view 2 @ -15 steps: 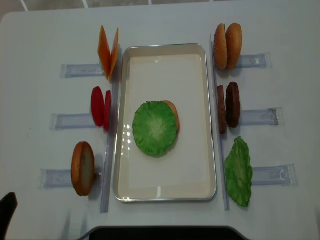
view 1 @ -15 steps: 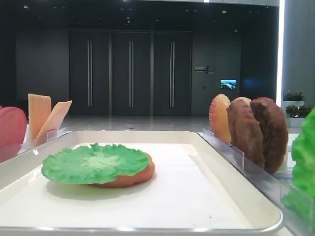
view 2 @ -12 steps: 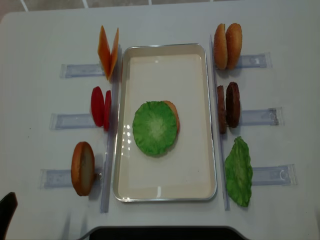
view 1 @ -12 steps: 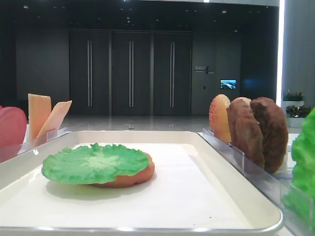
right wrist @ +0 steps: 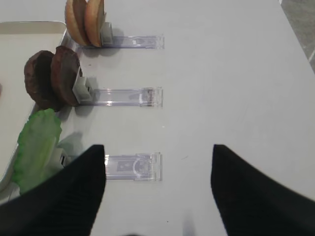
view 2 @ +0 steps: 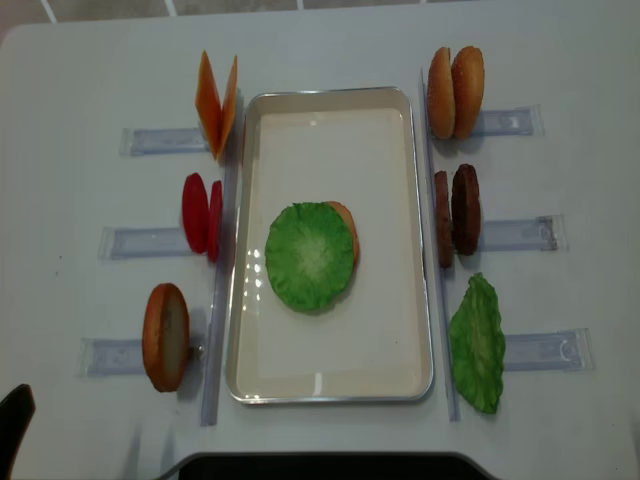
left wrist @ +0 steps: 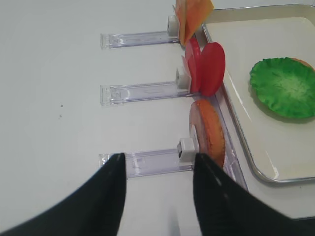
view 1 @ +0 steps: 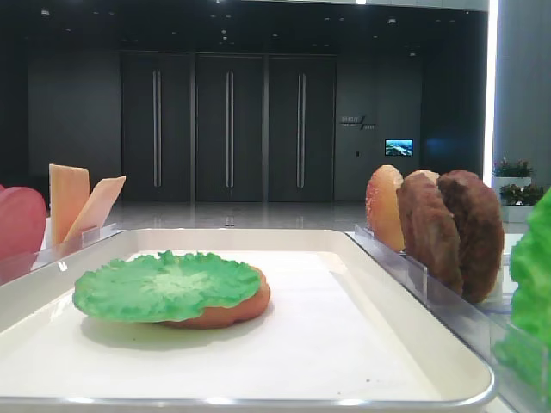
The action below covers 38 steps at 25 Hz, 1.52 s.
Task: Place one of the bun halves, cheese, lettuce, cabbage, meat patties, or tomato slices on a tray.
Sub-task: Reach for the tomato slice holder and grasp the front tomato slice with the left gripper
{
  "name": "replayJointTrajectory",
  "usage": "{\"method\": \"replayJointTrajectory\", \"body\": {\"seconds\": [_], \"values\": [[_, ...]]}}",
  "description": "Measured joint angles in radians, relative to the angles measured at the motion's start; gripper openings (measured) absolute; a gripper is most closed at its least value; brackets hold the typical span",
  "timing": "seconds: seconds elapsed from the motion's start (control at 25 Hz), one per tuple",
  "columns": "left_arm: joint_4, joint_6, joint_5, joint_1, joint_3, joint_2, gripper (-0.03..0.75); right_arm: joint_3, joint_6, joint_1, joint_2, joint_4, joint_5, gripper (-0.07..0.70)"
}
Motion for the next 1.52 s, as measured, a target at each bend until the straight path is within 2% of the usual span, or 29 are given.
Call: {"method": "replayJointTrajectory", "body": {"seconds": [0.8, 0.92, 1.04, 1.16, 1.24, 1.4, 1.52], "values": [[0.025, -0.011, 0.006, 0.000, -0.006, 0.019, 0.345, 0.000, 0.000, 0.000, 0.000, 0.001, 0.000, 0.440], [0.078, -0.090, -0.010, 0.000, -0.018, 0.181, 0.345, 0.000, 0.000, 0.000, 0.000, 0.001, 0.000, 0.437], [0.082, -0.118, -0.099, 0.000, -0.038, 0.443, 0.345, 0.000, 0.000, 0.000, 0.000, 0.001, 0.000, 0.437], [0.050, -0.123, -0.182, 0.000, -0.122, 0.730, 0.345, 0.000, 0.000, 0.000, 0.000, 0.002, 0.000, 0.437], [0.033, -0.119, -0.202, 0.000, -0.213, 0.921, 0.345, 0.000, 0.000, 0.000, 0.000, 0.002, 0.000, 0.437], [0.026, -0.113, -0.204, 0.000, -0.416, 1.243, 0.345, 0.000, 0.000, 0.000, 0.000, 0.002, 0.000, 0.437], [0.025, -0.113, -0.162, 0.000, -0.567, 1.431, 0.345, 0.000, 0.000, 0.000, 0.000, 0.002, 0.000, 0.437]]}}
